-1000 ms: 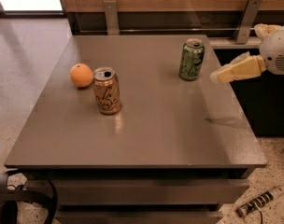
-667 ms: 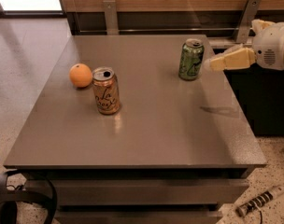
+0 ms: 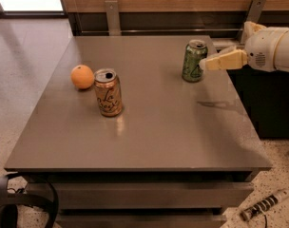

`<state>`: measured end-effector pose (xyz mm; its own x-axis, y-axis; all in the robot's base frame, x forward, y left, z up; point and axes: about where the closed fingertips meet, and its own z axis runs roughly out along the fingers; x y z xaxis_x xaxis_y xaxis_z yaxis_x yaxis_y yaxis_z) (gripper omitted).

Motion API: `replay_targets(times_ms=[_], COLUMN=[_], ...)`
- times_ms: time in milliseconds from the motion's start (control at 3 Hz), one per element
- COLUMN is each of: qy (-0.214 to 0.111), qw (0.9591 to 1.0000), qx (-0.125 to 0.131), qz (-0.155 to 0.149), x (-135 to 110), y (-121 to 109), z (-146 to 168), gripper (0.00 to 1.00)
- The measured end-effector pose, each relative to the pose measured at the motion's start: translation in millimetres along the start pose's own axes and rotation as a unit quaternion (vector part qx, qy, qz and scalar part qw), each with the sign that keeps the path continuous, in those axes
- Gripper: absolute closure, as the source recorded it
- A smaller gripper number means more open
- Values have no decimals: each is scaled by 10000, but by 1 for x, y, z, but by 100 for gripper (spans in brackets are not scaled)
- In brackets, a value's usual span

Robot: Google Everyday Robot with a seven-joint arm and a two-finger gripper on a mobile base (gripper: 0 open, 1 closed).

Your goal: Knock green can over

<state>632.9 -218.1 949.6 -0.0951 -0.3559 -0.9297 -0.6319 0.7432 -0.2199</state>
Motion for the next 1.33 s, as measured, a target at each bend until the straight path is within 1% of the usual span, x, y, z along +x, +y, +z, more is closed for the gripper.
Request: replay_targets(times_ms=[333,667,1000,1333], qy=[-437,-741,-902,-995], qw=[9987,9954,9908,9875], qx=[-246,-480,-730,-805], qz=[126,366,701,924], x=[14,29,43,53], y=[-9,-11,-4,2], z=[39,67,87,96], gripper=[0,0,2,25])
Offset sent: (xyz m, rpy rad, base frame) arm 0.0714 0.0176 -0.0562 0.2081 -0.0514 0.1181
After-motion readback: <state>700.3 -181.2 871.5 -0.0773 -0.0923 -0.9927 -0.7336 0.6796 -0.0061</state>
